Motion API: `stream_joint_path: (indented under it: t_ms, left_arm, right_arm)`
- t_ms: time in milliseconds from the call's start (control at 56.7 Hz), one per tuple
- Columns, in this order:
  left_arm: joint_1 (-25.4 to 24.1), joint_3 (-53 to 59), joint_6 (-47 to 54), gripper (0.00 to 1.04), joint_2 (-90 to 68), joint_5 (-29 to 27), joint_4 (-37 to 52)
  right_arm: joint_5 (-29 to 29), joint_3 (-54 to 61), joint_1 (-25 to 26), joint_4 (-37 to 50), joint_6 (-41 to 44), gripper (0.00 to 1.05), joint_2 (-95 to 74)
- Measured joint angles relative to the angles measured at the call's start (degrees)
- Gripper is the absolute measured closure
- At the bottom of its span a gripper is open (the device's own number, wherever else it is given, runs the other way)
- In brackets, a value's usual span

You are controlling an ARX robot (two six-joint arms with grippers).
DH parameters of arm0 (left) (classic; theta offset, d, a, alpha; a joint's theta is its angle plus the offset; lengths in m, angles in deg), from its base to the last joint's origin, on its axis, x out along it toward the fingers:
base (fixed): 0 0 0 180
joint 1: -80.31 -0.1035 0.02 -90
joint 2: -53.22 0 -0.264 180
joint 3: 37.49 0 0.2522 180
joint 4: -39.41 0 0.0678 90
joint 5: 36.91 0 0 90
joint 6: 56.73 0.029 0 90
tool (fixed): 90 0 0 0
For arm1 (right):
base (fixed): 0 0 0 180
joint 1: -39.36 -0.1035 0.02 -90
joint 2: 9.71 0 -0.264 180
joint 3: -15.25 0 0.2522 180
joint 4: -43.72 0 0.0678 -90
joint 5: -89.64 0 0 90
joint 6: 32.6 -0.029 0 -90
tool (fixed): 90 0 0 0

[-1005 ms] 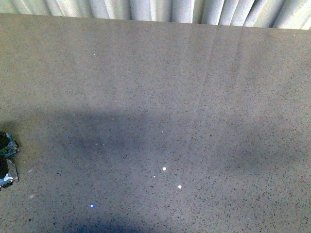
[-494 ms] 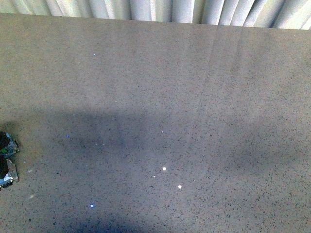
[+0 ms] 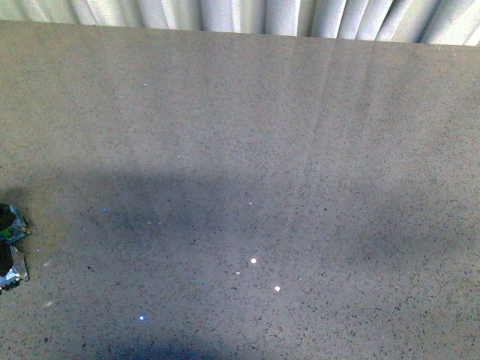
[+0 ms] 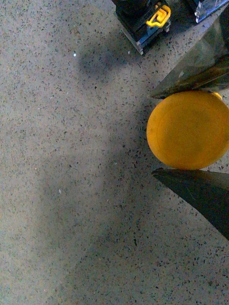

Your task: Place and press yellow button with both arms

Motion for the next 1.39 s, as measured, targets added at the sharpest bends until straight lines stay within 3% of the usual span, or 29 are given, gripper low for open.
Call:
stream_joint_path:
  t_ms: [494, 670, 899, 987, 1111, 1393]
  left_arm:
    - [0.9, -0.5, 0.6, 0.72, 7.9, -1.6, -5.2]
    - [5.2, -5.8, 0.0, 0.72, 13.7, -4.7, -8.7]
    - [20.8, -8.9, -2.6, 0.72, 15.1, -12.4, -7.1]
    - [32.8, -10.3, -3.5, 0.72, 10.6, -18.6, -1.8]
    - [43.9, -12.6, -4.5, 0.72, 3.0, -23.9, 4.0]
    - [58.3, -17.6, -4.0, 0.72, -12.4, -30.2, 12.9]
  right_arm:
    - [0.0, 0.0, 0.0, 0.0, 0.0, 0.09, 0.0]
    - [0.0, 0.0, 0.0, 0.0, 0.0, 0.09, 0.0]
    - [0.0, 0.0, 0.0, 0.0, 0.0, 0.09, 0.0]
    - [0.0, 0.0, 0.0, 0.0, 0.0, 0.09, 0.0]
    - [0.0, 0.0, 0.0, 0.0, 0.0, 0.09, 0.0]
    - [0.0, 0.0, 0.0, 0.0, 0.0, 0.09, 0.0]
